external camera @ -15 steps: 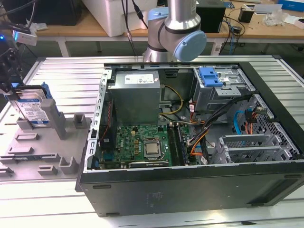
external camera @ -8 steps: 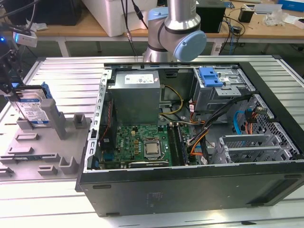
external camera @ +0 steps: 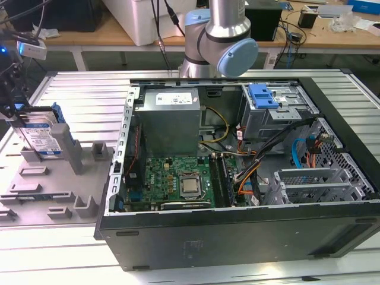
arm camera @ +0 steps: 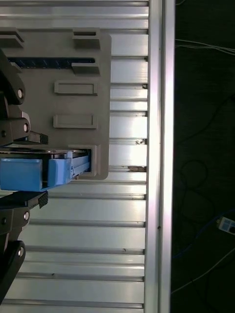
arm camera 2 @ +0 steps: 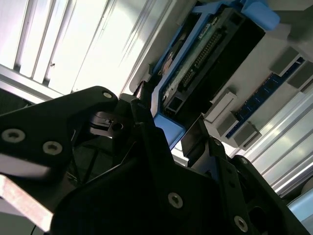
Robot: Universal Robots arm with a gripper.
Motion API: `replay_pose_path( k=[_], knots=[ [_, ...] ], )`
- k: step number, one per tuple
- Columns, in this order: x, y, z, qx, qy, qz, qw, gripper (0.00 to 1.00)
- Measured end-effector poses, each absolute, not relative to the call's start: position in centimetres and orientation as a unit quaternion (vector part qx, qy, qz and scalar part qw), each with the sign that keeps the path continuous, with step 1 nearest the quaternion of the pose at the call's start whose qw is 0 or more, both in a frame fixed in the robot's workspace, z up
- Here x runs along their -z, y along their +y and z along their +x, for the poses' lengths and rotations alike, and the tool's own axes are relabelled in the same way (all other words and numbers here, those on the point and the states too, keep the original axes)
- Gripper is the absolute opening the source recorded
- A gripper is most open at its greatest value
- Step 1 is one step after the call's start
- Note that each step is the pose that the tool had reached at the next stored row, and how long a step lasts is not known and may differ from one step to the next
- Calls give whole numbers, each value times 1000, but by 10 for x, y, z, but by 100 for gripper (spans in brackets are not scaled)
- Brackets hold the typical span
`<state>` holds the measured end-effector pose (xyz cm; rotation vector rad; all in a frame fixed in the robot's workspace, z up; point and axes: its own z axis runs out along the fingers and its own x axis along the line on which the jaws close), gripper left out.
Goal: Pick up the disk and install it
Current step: 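Pick up the disk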
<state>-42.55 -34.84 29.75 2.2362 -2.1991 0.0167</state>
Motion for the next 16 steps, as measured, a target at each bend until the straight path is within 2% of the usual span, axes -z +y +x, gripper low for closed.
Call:
replay_pose_path(
  k=[16],
  knots=[
    [-294,-349,-426,-5,-701,713,3,50]
  ],
)
